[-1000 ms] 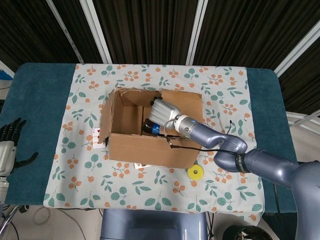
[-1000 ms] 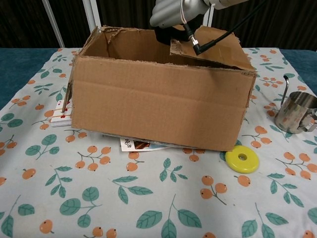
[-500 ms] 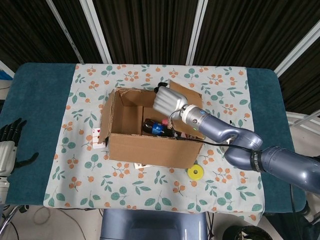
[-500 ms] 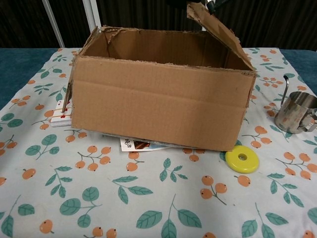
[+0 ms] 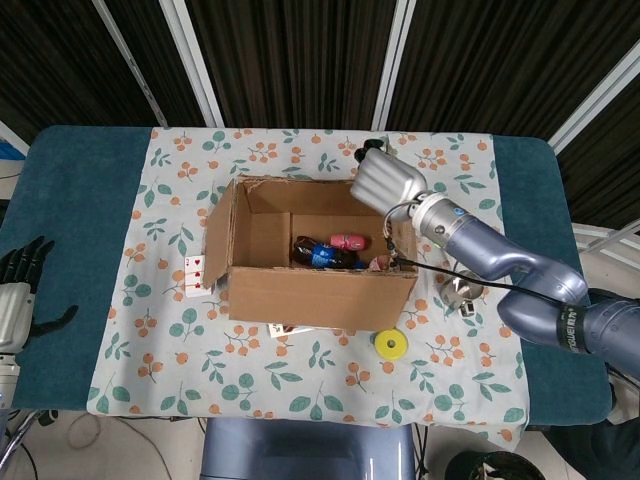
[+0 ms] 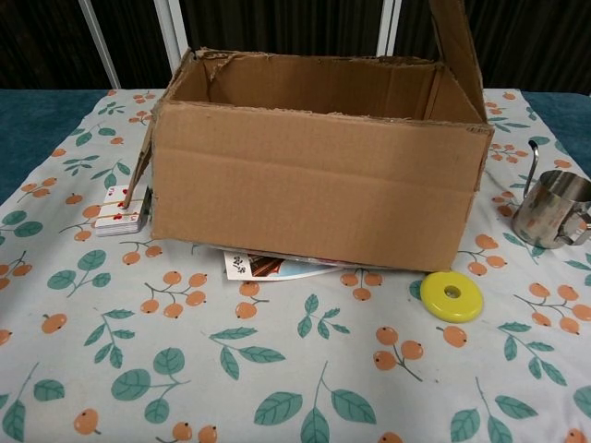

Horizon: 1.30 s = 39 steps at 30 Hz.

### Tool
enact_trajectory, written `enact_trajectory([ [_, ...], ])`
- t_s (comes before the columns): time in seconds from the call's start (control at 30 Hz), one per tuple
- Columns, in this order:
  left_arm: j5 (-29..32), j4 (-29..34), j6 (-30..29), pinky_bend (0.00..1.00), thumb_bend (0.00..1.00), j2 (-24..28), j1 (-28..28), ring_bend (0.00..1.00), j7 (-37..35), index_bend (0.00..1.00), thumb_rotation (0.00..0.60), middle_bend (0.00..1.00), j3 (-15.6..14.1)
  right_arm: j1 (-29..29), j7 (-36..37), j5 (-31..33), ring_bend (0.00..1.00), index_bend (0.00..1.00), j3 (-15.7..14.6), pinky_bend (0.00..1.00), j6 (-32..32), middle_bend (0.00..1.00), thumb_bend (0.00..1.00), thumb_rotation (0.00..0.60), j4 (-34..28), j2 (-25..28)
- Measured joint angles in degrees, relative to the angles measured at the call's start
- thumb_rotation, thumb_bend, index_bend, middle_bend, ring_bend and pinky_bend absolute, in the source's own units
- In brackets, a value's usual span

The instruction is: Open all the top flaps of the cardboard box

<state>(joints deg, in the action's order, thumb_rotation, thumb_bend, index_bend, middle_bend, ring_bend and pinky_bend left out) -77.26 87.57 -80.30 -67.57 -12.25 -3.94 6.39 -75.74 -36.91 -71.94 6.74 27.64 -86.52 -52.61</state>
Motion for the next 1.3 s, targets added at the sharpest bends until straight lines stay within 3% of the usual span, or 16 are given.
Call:
enact_trajectory([
  [0.23,-0.2,0.0,0.1,0.00,0.20,-0.1,0.1,0.00,0.4,0.00,0.600,0.00,0.0,2.5,-1.2,2.5,0.27,0.64,-1.5,0.31,1.4,0.47,1.00,0.600,-1.4,3.0],
  [0.33,-0.2,-0.1,0.1,0.00,0.20,-0.2,0.1,0.00,0.6,0.00,0.600,0.00,0.1,3.6,-1.4,3.5,0.26,0.64,-2.2,0.30,2.0,0.44,0.95,0.600,-1.5,3.5],
  [0.4,-0.2,-0.1,0.1,0.00,0.20,-0.3,0.1,0.00,0.7,0.00,0.600,0.00,0.2,4.3,-1.6,4.0,0.25,0.62,-2.7,0.29,2.3,0.40,0.89,0.600,-1.5,3.8],
  [0.5,-0.2,-0.1,0.1,0.00,0.20,-0.3,0.2,0.00,0.9,0.00,0.600,0.00,0.2,5.3,-1.9,4.6,0.23,0.52,-3.5,0.28,2.8,0.32,0.72,0.600,-1.3,4.1],
  [0.57,-0.3,-0.2,0.1,0.00,0.20,-0.4,0.2,0.00,1.1,0.00,0.600,0.00,0.2,6.0,-2.1,5.0,0.22,0.48,-3.9,0.27,3.1,0.30,0.68,0.600,-1.2,4.3],
  [1.3,0.1,0.0,0.9,0.00,0.20,-0.3,0.3,0.00,0.9,0.00,0.600,0.00,0.6,7.8,-3.2,4.6,0.22,0.38,-3.2,0.27,6.3,0.28,0.48,0.600,-3.1,5.9],
])
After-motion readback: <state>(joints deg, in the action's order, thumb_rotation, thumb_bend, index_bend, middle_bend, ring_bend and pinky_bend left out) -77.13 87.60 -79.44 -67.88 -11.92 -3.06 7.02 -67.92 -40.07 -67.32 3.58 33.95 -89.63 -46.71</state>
